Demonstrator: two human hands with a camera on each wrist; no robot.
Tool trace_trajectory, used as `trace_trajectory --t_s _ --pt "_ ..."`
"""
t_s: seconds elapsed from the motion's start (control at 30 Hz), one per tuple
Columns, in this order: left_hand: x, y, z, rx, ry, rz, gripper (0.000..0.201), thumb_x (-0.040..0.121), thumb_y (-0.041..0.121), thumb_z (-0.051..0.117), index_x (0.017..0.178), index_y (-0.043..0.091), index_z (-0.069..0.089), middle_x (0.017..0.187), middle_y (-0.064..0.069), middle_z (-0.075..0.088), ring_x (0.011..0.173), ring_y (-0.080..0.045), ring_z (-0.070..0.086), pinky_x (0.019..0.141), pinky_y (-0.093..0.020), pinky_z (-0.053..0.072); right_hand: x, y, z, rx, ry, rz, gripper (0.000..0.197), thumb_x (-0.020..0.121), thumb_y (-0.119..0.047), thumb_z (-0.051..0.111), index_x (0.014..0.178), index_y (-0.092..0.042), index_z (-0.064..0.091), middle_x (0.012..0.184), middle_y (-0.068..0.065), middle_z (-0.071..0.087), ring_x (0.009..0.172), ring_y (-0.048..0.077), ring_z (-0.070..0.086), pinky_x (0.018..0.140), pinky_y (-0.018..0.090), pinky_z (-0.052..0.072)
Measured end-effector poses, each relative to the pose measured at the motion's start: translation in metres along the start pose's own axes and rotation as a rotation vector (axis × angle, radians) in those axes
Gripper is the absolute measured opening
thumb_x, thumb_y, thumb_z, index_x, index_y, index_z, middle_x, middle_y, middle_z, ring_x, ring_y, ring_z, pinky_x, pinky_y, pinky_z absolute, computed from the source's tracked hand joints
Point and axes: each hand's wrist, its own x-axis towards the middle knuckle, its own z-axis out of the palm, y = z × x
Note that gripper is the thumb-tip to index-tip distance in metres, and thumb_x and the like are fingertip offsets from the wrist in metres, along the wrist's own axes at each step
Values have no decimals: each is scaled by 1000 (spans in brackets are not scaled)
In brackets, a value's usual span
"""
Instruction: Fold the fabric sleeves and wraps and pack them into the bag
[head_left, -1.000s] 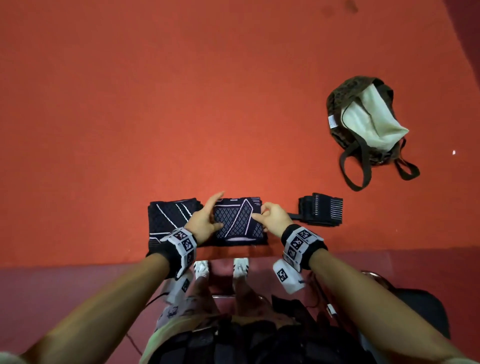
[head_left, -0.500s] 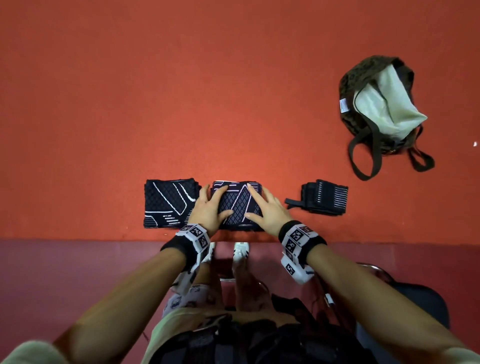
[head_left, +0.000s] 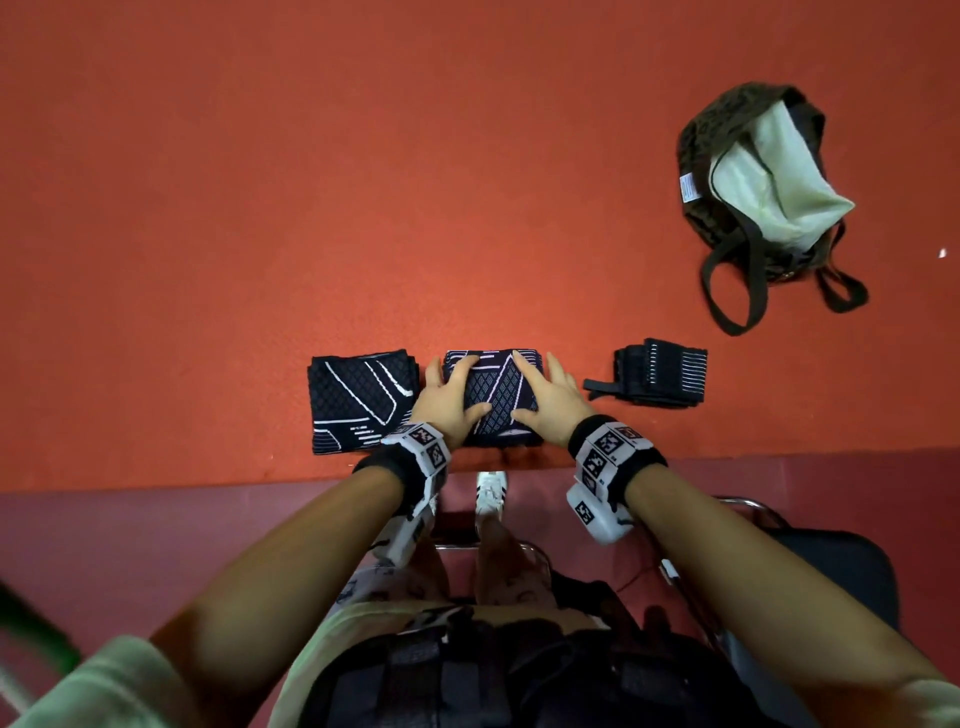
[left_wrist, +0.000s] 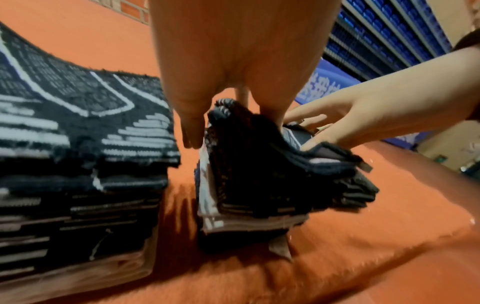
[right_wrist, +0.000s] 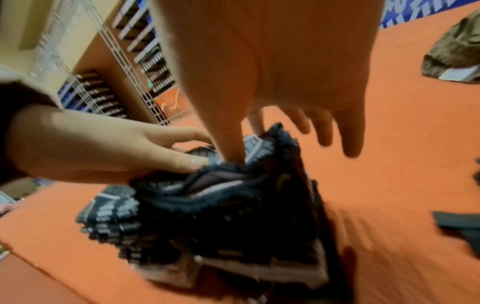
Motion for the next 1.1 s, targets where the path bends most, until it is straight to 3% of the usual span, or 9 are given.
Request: trace_trajectory --t_s 0.2,0.33,0.5,0.57,0.67,0.8,0.9,1.0,1.1 --pt "-6 -25 -53 -38 243 147 47 90 25 60 133 12 46 138 -14 42 127 -31 42 106 -37 32 1 -57 -14 -47 180 -95 73 91 -39 56 150 -23 16 158 12 2 146 28 2 117 49 12" --pt "-8 -40 -74 -78 215 142 44 91 20 58 132 8 46 131 -13 53 122 -28 50 102 -32 36 12 -67 -13 123 203 89 93 83 -38 68 151 -24 5 157 14 10 144 31 12 116 49 17" --pt "2 -23 -45 -265 -27 5 96 85 44 64 150 9 4 148 -15 37 132 -28 42 108 -35 35 24 -24 -6 466 91 339 124 69 -47 78 150 -15 -9 155 17 19 141 32 25 114 45 27" --pt "18 -22 -27 -402 -101 -118 112 77 55 67 150 6 -2 148 -16 36 132 -29 42 109 -36 35 32 -8 -2 665 15 363 124 63 -48 82 149 -9 3 146 12 38 131 28 42 108 40 37" --pt "39 -27 -1 -590 -129 -227 121 52 73 74 141 6 26 133 -10 53 117 -25 55 103 -42 43 48 14 10 803 -119 299 98 45 -52 87 127 -16 47 125 9 61 106 23 63 94 41 51" --pt "48 -28 14 -796 -209 -266 94 73 40 78 144 7 25 134 -6 52 116 -23 55 102 -41 42 54 20 9 863 -232 136 54 72 -36 75 120 -16 58 110 4 68 101 23 66 82 30 54" --pt "51 -33 22 -841 -227 -301 119 58 61 80 149 25 13 142 -3 45 125 -23 49 107 -45 38 58 26 9 896 -295 85 45 84 -30 66 125 -14 55 115 5 66 104 19 65 91 33 51" --pt "53 -34 32 -917 -170 -272 110 61 62 78 147 26 18 140 2 46 123 -17 50 106 -41 38 62 33 11 926 -318 95 42 86 -37 62 123 -20 52 110 -3 66 101 13 64 93 33 50" --pt "53 -32 41 -972 -56 -253 111 56 65 77 145 23 24 135 -3 52 118 -18 55 103 -44 43 64 35 13 923 -262 110 67 80 -47 66 136 -20 38 120 0 61 103 13 62 91 32 50"
